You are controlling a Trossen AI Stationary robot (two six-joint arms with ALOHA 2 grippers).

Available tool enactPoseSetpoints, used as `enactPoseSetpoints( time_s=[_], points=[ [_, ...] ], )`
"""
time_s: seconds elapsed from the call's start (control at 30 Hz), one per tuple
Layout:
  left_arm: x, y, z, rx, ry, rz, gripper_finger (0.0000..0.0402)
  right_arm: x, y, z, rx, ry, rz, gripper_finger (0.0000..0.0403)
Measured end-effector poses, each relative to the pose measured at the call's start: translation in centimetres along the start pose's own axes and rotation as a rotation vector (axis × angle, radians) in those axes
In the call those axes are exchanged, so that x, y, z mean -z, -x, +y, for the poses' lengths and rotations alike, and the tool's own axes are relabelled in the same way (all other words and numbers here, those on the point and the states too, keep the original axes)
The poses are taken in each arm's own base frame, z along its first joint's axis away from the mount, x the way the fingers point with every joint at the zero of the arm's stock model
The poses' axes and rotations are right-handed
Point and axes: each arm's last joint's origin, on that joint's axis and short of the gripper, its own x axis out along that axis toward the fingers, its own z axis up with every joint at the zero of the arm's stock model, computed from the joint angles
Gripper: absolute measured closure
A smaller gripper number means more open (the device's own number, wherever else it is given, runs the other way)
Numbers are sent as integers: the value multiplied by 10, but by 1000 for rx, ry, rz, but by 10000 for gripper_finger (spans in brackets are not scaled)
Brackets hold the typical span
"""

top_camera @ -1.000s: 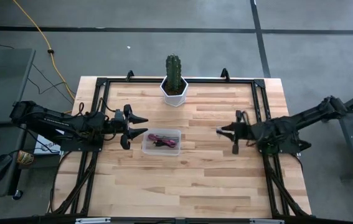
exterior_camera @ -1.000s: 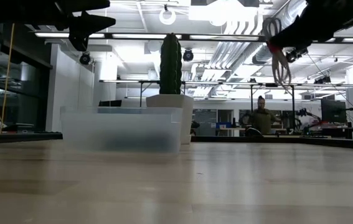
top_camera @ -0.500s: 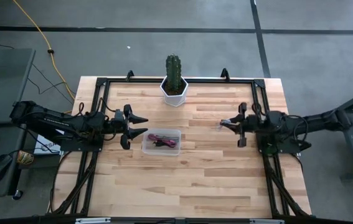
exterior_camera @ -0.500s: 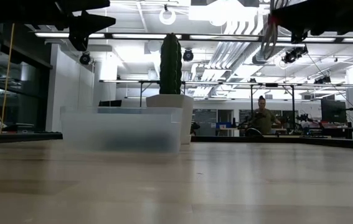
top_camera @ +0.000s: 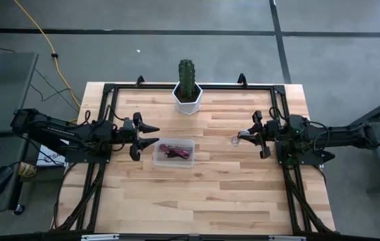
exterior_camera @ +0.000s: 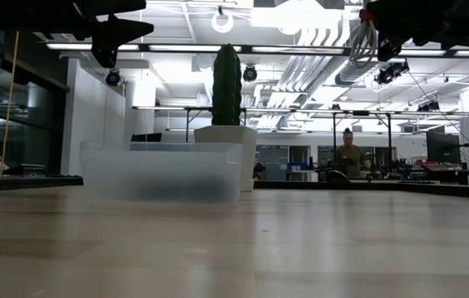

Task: Pick and place USB-C Cables
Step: Put the white charger cable into the transparent bin

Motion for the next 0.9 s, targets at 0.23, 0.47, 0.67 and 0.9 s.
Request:
enactPoseSetpoints(
  time_s=[0.23, 0.47, 0.67, 0.9],
  points=[
    [0, 0, 0, 0, 0, 0, 213, 1, 0, 0, -2, -2, 4, 378],
    [0, 0, 0, -1, 0, -1, 213, 9, -17, -4, 51, -28, 30, 378],
    [0, 0, 0, -1, 0, -1, 213, 20, -45, -3, -50, 42, -37, 378],
    [0, 0, 0, -1, 0, -1, 213, 30, -89, -8, -118, 56, 9, 378]
  ],
)
